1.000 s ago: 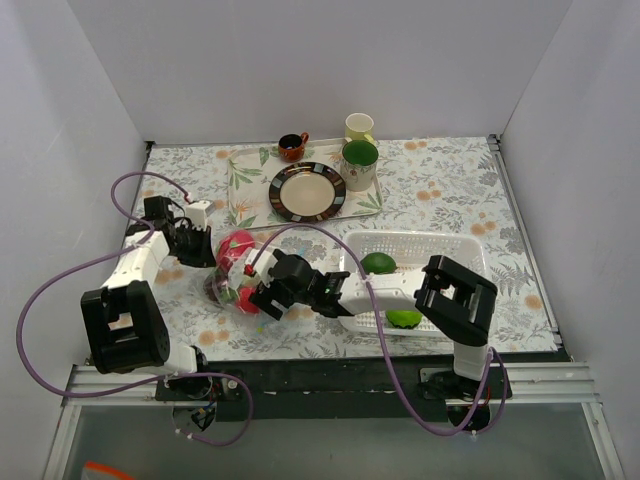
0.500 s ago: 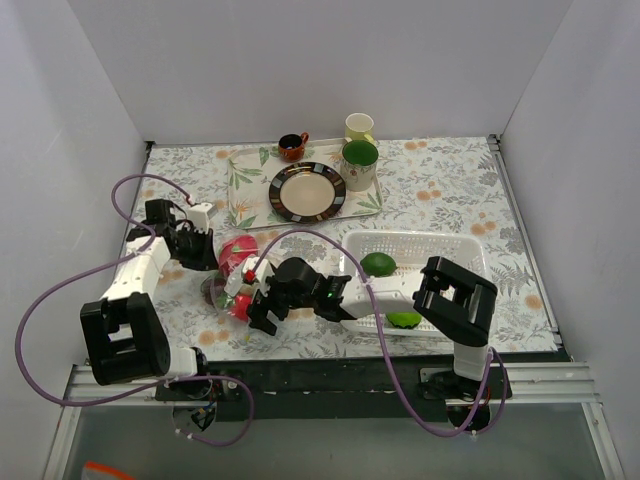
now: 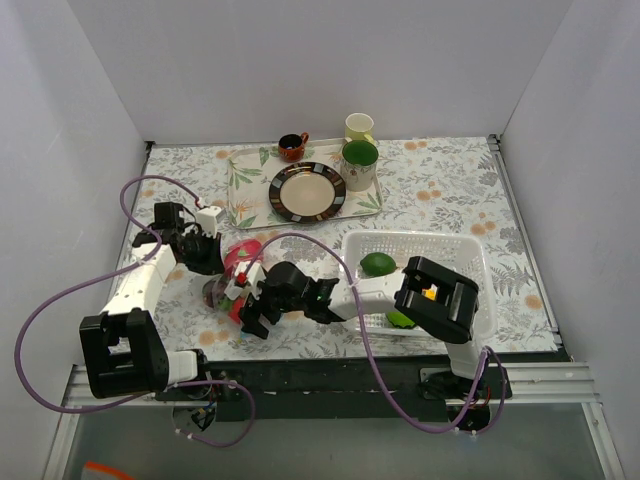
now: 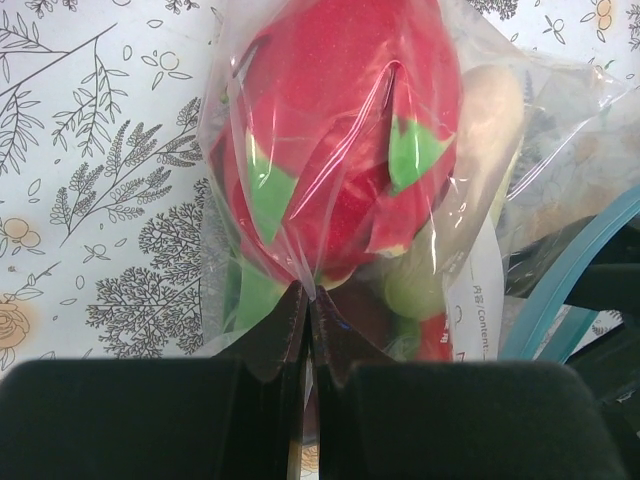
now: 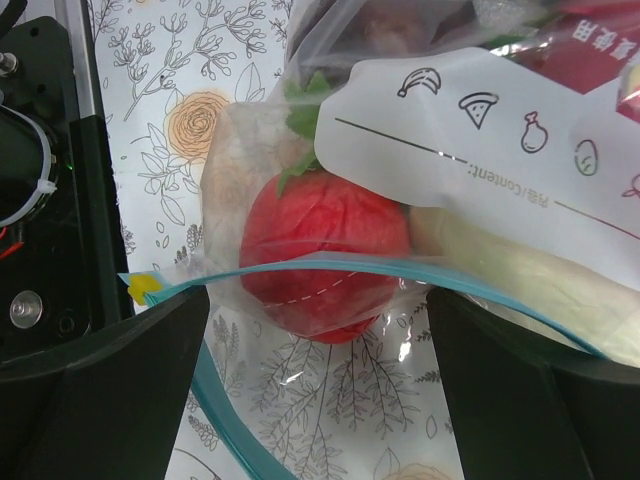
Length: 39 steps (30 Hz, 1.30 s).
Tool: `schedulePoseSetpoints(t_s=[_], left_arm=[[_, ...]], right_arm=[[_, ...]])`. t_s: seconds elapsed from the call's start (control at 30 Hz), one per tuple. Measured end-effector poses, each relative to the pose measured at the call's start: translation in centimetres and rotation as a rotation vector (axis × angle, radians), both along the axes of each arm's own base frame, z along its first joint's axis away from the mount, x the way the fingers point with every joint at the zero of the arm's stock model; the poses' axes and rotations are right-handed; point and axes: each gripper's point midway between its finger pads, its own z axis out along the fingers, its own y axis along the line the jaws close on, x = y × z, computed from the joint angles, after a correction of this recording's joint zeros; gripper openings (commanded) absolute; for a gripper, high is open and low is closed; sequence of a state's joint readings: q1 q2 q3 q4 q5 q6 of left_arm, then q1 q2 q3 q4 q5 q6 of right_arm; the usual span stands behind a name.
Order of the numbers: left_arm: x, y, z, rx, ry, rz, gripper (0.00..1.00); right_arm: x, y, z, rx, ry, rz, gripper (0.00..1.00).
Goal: Open the zip-top bag and remove the fake food
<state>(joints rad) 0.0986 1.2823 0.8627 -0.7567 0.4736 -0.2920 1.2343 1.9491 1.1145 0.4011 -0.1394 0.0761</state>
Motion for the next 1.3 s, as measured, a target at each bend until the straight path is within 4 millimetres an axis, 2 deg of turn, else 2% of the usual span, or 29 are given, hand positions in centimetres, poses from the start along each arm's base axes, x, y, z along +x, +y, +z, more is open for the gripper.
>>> schedulePoseSetpoints(t_s=[0.2, 0.27, 0.3, 0.37, 0.4, 0.5, 0.6, 0.77, 0.97, 1.07, 1.17, 1.3], left_arm=[[-0.2, -0.3, -0.2, 0.019, 0.003, -0.019, 0.0], [-0.3, -0.4, -0.3, 0.024, 0.006, -0.026, 0.0], [-0.3, -0.4, -0.4, 0.027, 0.006, -0.028, 0.0], [-0.3, -0.2, -0.6, 0.038, 0.006, -0.03, 0.0], [-0.5, -0.1, -0.7, 0.044, 0.01, -0.031, 0.0], [-0.5, 0.2, -0.9, 0.07, 0.004, -0.037, 0.0], [-0.4, 0.6, -1.1, 0.096, -0.015, -0.037, 0.0], [-0.1, 1.3, -1.2, 0.136, -0.021, -0.029, 0.0], [1.7, 2.8, -0.8, 0.174, -0.018, -0.002, 0.0], [2.0, 3.1, -0.9, 0.178, -0.008, 0.004, 0.0], [1.7, 2.7, -0.9, 0.159, 0.005, -0.001, 0.0], [1.3, 2.4, -0.9, 0.141, 0.018, -0.004, 0.0]], right_arm=[[-0.4, 1.1, -1.1, -0.018, 0.004, 0.009, 0.98], [-0.5, 1.4, -1.2, -0.027, 0.006, 0.012, 0.94], [-0.6, 1.5, -1.1, -0.029, 0.006, 0.013, 0.84], [-0.5, 1.8, -0.9, -0.032, 0.003, 0.017, 0.71], [-0.4, 2.0, -0.7, -0.03, 0.002, 0.012, 0.59], [-0.2, 2.2, -0.4, -0.022, 0.0, 0.009, 0.46], [-0.4, 1.7, -0.4, -0.023, 0.001, 0.006, 0.45], [-0.6, -2.4, -0.7, -0.064, -0.007, -0.042, 0.42], [-0.4, -6.3, 1.7, -0.032, -0.035, -0.113, 0.39], [0.2, -6.8, 2.5, -0.017, -0.057, -0.149, 0.41], [0.8, -6.8, 2.4, -0.028, -0.066, -0.174, 0.44], [1.4, -5.6, 1.9, -0.041, -0.067, -0.179, 0.47]])
